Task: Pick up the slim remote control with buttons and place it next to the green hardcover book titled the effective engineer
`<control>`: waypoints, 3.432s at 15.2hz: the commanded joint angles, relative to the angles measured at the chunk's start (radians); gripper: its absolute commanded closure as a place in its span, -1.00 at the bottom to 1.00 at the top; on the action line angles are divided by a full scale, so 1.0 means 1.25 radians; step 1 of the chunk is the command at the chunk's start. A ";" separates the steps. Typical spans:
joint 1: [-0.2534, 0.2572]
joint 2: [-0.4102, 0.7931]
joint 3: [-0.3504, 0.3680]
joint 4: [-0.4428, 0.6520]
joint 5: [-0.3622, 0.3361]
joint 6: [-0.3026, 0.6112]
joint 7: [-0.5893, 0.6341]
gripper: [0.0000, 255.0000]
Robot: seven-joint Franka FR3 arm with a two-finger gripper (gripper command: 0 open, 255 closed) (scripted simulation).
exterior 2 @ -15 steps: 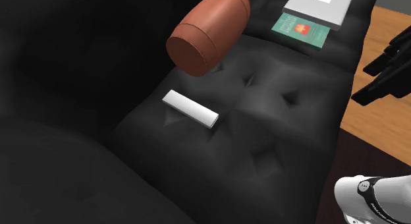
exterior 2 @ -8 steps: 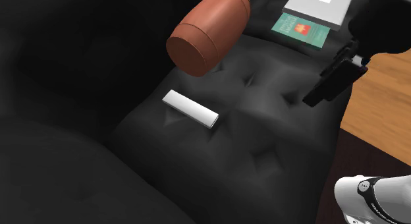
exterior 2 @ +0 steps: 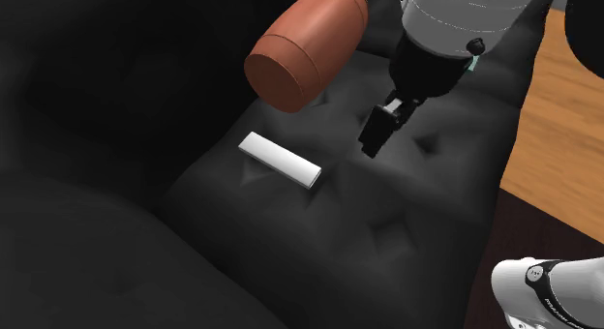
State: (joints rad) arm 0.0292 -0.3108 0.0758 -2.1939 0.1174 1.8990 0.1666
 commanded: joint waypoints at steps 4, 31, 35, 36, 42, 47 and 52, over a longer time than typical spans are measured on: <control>0.006 0.163 0.024 0.096 -0.022 0.049 0.038 -1.00; 0.057 0.661 0.034 0.471 -0.118 0.112 0.135 -1.00; 0.057 0.661 0.034 0.471 -0.118 0.112 0.135 1.00; 0.057 0.661 0.034 0.471 -0.118 0.112 0.135 1.00; 0.057 0.662 0.034 0.472 -0.118 0.112 0.135 1.00; 0.057 0.648 0.035 0.483 -0.117 0.086 0.135 1.00; 0.056 0.628 0.036 0.508 -0.115 0.042 0.135 1.00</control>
State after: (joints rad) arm 0.0997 0.4809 0.1208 -1.5627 -0.0266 1.9622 0.3347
